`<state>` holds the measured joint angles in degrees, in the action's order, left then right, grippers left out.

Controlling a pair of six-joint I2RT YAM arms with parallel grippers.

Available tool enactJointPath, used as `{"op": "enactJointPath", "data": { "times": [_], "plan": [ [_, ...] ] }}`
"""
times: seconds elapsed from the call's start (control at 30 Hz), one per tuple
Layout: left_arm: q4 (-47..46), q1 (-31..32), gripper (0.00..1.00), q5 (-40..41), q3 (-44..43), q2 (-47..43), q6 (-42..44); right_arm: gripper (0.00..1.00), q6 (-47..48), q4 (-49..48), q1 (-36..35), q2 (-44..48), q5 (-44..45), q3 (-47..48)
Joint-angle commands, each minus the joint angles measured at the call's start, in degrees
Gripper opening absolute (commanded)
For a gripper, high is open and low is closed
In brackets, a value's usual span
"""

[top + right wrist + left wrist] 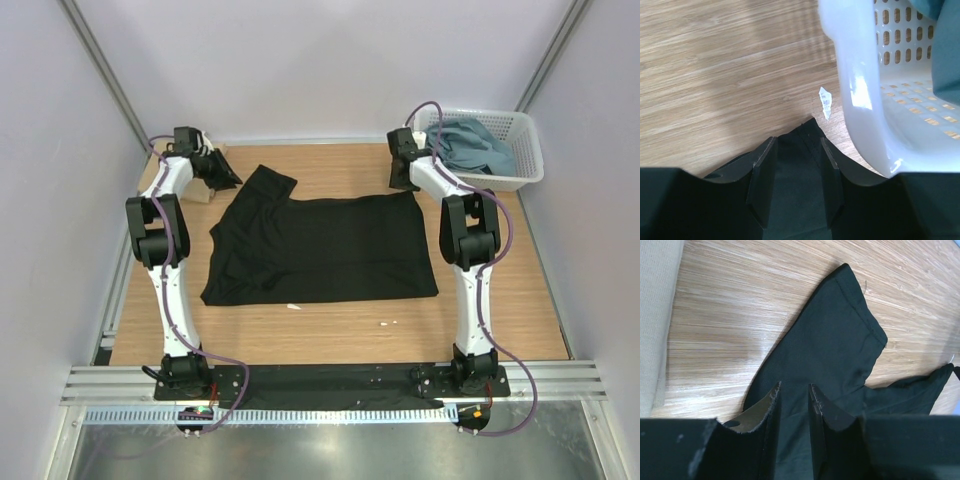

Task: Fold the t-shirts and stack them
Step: Fold the tshirt

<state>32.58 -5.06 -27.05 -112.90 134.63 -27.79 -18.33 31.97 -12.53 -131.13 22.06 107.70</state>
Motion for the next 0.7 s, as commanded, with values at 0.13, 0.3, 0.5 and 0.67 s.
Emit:
{"op": "enactJointPath", "data": {
  "times": [0.13, 0.3, 0.5, 0.67],
  "plan": [
    [-2.4, -0.2, 0.28, -1.3, 0.4, -2.0, -0.9, 0.48, -4.0, -0.1, -0.1, -3.9, 11.4, 4.2],
    [-3.9, -0.2, 0.28, -1.1, 2.0, -2.9, -2.4, 0.52, -15.1, -2.3, -4.0, -0.3, 24.8, -0.1],
    [-4.5, -0.1, 0.27, -1.3, 3.7, -3.9, -2.4, 0.58, -22.6, 2.2, -4.5, -3.5, 28.0, 6.7],
    [-5.0, -0.1, 0.27, -1.2, 5.4, -4.5, -1.8, 0.58, -25.2, 3.8, -5.6, -5.5, 26.5, 8.1]
  ]
}}
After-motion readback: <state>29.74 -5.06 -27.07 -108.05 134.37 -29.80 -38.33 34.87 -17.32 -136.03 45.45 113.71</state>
